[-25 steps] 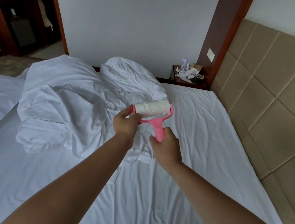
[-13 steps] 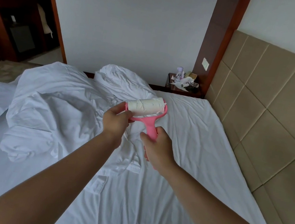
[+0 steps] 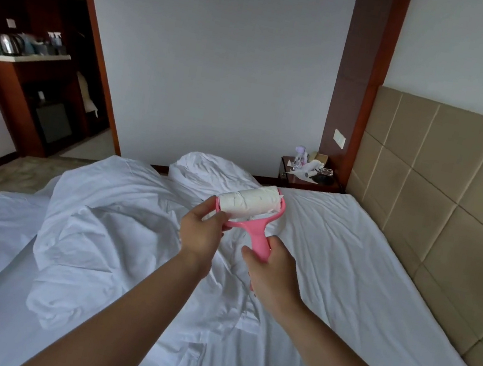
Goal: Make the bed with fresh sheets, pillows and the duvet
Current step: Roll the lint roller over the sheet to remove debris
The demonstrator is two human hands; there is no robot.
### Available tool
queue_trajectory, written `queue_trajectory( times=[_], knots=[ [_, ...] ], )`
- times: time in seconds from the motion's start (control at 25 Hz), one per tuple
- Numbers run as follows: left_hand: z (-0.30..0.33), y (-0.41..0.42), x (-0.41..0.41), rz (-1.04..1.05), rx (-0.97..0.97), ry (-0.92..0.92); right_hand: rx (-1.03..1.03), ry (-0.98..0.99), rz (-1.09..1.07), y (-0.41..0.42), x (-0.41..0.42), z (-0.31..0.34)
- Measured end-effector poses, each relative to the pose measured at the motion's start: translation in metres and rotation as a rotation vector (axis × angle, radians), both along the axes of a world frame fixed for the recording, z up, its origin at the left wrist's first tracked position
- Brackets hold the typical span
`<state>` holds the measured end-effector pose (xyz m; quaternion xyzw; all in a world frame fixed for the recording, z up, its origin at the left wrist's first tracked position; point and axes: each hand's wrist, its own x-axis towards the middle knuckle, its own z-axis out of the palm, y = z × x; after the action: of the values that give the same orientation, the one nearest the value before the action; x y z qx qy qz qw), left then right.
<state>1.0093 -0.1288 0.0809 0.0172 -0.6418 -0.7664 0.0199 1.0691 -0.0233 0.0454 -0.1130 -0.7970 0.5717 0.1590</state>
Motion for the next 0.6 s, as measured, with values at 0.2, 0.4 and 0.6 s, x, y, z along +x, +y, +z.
queue_trajectory(
  times=[0.2,0.4,0.6],
  knots=[
    [0.017,-0.063,-0.023,-0.109,0.000,0.053,0.012,0.034,-0.099,-0.067,-0.013,0.018],
    [0.037,-0.114,-0.045,-0.164,-0.002,0.091,0.030,0.081,-0.173,-0.123,-0.029,0.038],
    [0.048,-0.135,-0.047,-0.195,0.007,0.103,0.052,0.084,-0.214,-0.144,-0.030,0.050]
  ],
)
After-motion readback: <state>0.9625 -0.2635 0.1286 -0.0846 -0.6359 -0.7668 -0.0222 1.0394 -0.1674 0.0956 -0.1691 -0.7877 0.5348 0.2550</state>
